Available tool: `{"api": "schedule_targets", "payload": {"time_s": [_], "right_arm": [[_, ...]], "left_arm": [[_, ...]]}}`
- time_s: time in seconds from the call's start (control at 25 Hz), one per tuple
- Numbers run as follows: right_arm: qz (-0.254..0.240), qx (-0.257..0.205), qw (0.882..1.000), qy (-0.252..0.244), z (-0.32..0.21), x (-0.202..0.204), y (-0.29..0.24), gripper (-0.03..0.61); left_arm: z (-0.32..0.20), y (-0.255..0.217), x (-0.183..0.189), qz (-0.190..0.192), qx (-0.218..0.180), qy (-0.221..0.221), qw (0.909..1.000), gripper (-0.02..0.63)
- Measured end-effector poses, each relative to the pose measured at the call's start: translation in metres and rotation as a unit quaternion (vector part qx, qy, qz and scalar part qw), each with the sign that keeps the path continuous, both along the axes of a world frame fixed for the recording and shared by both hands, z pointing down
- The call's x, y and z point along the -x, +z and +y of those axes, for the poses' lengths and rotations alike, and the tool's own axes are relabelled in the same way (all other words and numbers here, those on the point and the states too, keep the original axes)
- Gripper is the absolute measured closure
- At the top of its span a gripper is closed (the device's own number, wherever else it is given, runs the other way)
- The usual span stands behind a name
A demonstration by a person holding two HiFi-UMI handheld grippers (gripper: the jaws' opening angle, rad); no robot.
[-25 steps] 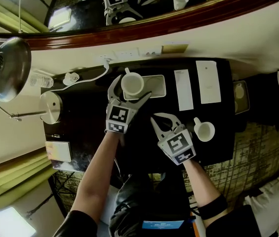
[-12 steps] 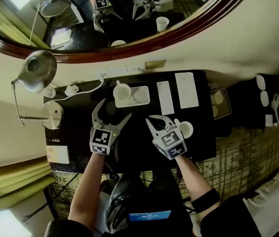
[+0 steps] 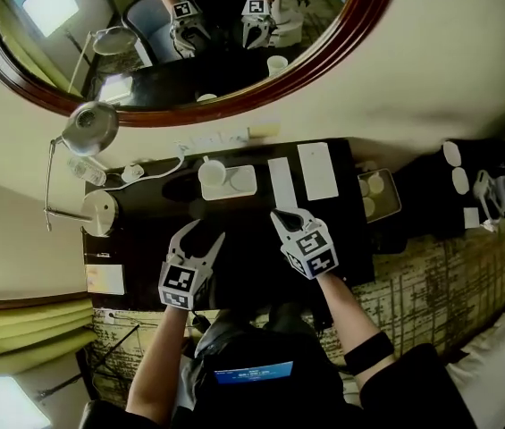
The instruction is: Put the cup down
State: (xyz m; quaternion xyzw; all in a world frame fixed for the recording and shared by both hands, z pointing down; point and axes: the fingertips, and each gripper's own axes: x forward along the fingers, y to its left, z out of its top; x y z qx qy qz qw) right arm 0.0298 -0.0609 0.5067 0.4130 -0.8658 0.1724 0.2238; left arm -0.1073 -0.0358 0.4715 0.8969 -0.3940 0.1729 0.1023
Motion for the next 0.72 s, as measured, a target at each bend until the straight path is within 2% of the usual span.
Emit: {"api": "schedule_targets", "payload": {"time_s": [0.08, 0.28, 0.48, 0.6, 0.72], "right_arm": [[0.001, -0.003, 1.0, 0.002, 0.003, -0.006, -0.005, 0.574], [0.004, -0.009, 1.0, 0.015, 0.009, -0.024, -0.014, 0.574], [0.003, -0.011, 0.999, 0.03, 0.018, -0.037, -0.019, 0.574], [0.002, -0.012, 0.999, 0.037, 0.024, -0.042, -0.021, 0.574], [0.002, -0.01, 0.999, 0.044, 0.028, -0.048, -0.019, 0.574]], "left_arm": [[0.012, -0.001, -0.002, 0.004, 0.002, 0.008, 1.0, 0.436], [0.023, -0.02, -0.008, 0.02, -0.001, -0.023, 0.9995, 0.52], [0.032, -0.012, -0.002, 0.01, -0.012, -0.027, 0.9995, 0.605], [0.037, -0.013, 0.003, 0.018, 0.001, -0.051, 0.9986, 0.611], [0.04, -0.005, 0.008, 0.011, -0.002, -0.049, 0.9987, 0.611]]}}
